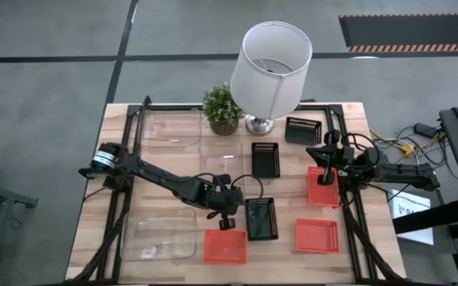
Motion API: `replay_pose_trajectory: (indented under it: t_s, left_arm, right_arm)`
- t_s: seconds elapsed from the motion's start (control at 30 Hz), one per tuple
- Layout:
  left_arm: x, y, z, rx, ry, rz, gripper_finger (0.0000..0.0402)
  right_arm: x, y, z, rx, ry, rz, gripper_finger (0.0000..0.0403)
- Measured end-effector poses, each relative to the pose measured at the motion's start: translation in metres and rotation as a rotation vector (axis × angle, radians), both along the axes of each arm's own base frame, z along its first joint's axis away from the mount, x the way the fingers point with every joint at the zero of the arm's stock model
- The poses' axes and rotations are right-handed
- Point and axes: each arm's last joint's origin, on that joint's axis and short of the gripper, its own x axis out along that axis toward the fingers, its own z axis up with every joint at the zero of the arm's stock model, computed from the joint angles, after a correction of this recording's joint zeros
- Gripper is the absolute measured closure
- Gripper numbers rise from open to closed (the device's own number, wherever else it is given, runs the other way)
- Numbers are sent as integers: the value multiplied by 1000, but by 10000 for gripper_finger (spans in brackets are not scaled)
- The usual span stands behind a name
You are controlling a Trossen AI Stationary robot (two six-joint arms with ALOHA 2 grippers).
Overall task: Stack baskets by color
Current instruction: Stack the middle transparent bin into the top transparent bin
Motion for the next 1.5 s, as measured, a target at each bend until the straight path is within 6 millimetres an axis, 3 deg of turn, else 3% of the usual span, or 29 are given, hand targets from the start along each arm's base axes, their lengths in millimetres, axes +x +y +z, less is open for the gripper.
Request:
replay_pose_trajectory:
  t_s: [0.37, 0.57, 0.77, 1.17, 1.33, 1.5]
  left_arm:
    - [-18, -2, 49, -101, -139, 43, 401]
    - [-30, -1, 84, -172, -238, 112, 401]
    - [-43, -1, 133, -167, -352, 133, 401]
    - [-92, 10, 219, 91, -445, 367, 401]
    - [-106, 27, 233, 217, -487, 513, 401]
    - [-114, 49, 232, 275, -468, 646, 401]
  right_arm:
    - [0, 0, -1, 1, 8, 0, 394]
    - [0, 0, -1, 0, 8, -1, 394]
    - [0, 0, -1, 0, 7, 0, 394]
    - [0, 0, -1, 0, 7, 0, 394]
    - [0, 0, -1, 0, 6, 0, 394]
    - [0, 0, -1, 0, 6, 0, 394]
